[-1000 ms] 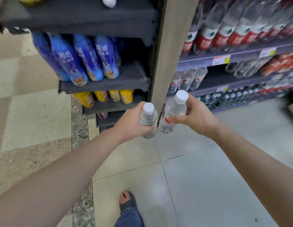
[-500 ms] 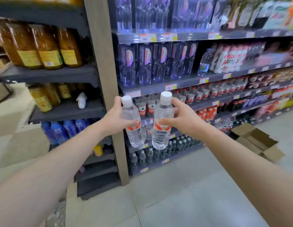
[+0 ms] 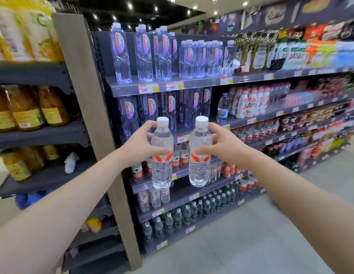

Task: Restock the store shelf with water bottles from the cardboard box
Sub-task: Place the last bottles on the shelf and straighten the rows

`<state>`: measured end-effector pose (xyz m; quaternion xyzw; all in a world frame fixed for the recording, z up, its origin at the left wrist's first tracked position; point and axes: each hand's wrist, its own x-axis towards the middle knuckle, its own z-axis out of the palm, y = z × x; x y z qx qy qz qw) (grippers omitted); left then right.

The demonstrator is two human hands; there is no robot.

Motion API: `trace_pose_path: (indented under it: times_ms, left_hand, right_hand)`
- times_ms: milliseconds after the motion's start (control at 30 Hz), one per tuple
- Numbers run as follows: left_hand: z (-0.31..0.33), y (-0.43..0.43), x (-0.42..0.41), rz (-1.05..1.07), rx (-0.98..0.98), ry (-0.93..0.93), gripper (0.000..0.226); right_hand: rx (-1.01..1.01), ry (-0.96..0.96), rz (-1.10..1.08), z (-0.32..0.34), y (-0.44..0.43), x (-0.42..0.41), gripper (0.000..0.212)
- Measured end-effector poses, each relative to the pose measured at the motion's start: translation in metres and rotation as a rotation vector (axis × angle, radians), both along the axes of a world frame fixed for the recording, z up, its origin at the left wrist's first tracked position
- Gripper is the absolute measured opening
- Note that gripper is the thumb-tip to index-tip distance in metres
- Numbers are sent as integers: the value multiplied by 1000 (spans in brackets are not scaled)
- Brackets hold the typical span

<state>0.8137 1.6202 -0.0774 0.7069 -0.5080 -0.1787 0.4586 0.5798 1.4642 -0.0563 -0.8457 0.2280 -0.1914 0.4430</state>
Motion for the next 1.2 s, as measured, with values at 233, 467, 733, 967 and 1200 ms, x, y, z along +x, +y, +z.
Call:
trace_pose_path:
  times_ms: [233, 467, 733, 967, 1200]
  left_hand:
    - [-7, -98, 34, 38, -16, 2, 69]
    - [-32, -167, 62, 115, -21, 4, 71]
    - [-74, -225, 78, 282, 46, 15, 71]
    - [-78, -275, 69, 430, 100, -13, 70]
    - [-126, -295, 58, 515, 95, -16, 71]
  right_hand:
    - [23, 52, 68, -13, -107, 45, 67]
    - [96, 53, 133, -39, -193, 90, 64]
    - [108, 99, 294, -76, -284, 137, 60]
    - [117, 124, 431, -91, -357, 164, 60]
    - [88, 140, 533, -128, -383, 169, 71]
